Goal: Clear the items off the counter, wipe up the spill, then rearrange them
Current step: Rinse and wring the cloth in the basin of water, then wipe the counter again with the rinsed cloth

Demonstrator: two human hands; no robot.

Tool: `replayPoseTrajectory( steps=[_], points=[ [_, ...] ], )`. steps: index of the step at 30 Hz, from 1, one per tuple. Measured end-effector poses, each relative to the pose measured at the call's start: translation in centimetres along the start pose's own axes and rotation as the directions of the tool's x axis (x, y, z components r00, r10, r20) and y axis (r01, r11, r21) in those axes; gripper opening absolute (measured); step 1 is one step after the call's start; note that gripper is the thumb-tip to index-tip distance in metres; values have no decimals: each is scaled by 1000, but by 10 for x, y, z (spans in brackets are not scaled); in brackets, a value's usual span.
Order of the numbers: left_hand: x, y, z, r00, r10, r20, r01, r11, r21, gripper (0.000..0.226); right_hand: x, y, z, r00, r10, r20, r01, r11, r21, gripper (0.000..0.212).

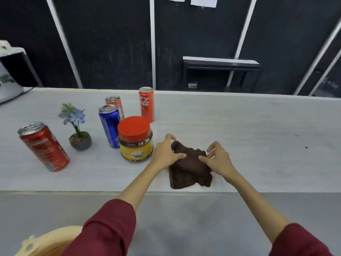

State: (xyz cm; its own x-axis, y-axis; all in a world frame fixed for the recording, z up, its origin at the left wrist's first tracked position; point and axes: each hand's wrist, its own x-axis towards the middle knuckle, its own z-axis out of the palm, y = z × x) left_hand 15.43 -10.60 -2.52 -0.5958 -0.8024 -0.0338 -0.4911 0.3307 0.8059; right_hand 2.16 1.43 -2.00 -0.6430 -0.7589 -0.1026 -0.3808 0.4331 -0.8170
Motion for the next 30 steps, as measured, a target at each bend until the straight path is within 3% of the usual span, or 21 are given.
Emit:
replayPoseTrajectory(
  steps=[2, 5, 7, 11, 14, 18, 20, 22, 26, 30],
  points=[
    [10, -4, 13, 999, 41, 34, -49, 953, 300, 60, 9, 14, 5, 990, -137, -19, 122, 930, -346, 33],
    [7, -5, 8, 985, 168, -26, -133, 854, 503, 56, 12, 9, 21, 925, -380, -3, 325, 794, -515, 42],
    [-6, -12, -3, 964, 247, -98, -186, 891, 415, 45, 12, 3, 43, 922, -366, 124, 366, 724, -585, 53],
    [-50, -52, -24, 965, 197, -175, -124, 924, 362, 31, 8, 0, 86, 927, -223, 301, 366, 707, -604, 89],
    [-66, -80, -25, 962, 183, -201, -92, 916, 391, 32, 9, -10, 107, 924, -209, 321, 369, 711, -598, 70],
    [-72, -92, -18, 957, 191, -217, -78, 894, 441, 34, -5, -16, 122, 914, -254, 317, 400, 690, -603, 78],
    [-73, -93, -17, 954, 204, -221, -88, 892, 444, 36, -8, -9, 115, 910, -258, 323, 409, 681, -608, 72],
    [-73, -94, -19, 954, 213, -213, -102, 894, 436, 36, -10, 2, 98, 918, -253, 304, 394, 664, -636, 78],
    [-73, -93, -16, 953, 220, -209, -123, 909, 397, 36, 7, 30, 51, 969, -170, 178, 246, 666, -704, 57],
    [-70, -95, -21, 949, 241, -202, -144, 903, 405, 35, 44, 17, 49, 987, -98, 125, 157, 710, -686, 57]
  ],
)
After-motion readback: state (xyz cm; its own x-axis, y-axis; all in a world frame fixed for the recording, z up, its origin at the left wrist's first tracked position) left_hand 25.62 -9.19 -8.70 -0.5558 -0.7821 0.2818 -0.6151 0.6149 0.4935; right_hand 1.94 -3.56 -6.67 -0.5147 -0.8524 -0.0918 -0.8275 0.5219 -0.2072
